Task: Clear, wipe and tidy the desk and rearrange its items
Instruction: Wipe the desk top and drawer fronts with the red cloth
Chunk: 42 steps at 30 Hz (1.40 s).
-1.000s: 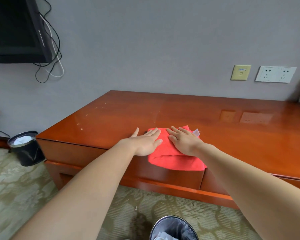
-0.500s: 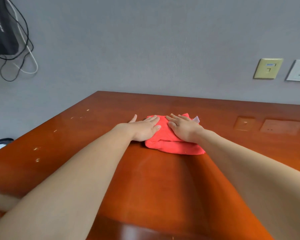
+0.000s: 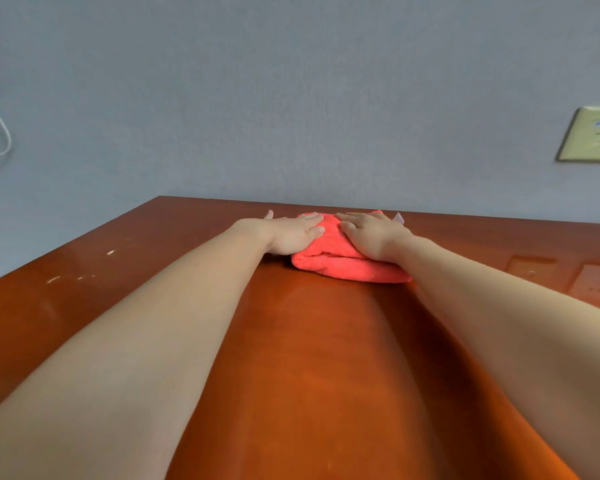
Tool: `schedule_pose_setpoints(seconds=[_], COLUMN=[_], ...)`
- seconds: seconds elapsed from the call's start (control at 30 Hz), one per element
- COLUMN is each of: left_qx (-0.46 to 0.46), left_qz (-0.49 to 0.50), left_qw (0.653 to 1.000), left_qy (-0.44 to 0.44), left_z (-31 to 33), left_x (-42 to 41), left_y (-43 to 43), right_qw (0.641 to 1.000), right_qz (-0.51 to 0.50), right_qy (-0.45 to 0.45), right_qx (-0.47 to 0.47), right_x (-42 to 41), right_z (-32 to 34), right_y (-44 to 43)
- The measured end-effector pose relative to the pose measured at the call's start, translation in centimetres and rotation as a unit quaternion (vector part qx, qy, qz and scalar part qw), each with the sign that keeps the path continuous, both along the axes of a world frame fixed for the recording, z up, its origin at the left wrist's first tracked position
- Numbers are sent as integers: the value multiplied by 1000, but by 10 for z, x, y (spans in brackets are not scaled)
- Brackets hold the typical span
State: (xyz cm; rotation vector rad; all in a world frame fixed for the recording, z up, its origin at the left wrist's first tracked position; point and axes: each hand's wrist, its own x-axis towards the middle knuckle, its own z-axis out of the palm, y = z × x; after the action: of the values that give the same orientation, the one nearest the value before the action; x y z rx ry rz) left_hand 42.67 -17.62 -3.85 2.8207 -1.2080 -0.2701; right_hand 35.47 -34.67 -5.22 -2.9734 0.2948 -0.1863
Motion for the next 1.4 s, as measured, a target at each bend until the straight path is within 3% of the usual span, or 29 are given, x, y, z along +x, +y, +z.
schedule_pose_setpoints(seconds=[0.37,0.73,0.97,1.4], left_qx=[-11,-23,4,-3], left_qz=[2,9,5,15], left_qw=[1000,1000,1000,998], left_qy=[5,-7,0,67], left_z=[1,-2,2,9], left_x=[83,73,2,-216], left_y=[-54,-48,-3,108], right_qw=[999,998,999,999], right_qz=[-38,-51,-24,3], right_qy=[-16,-22,-26,-29], right_qx=[-11,-14,-4,30], right_x=[71,64,-3,-208], right_z=[0,-1,-2,-7], right_y=[-40,-34,4,102])
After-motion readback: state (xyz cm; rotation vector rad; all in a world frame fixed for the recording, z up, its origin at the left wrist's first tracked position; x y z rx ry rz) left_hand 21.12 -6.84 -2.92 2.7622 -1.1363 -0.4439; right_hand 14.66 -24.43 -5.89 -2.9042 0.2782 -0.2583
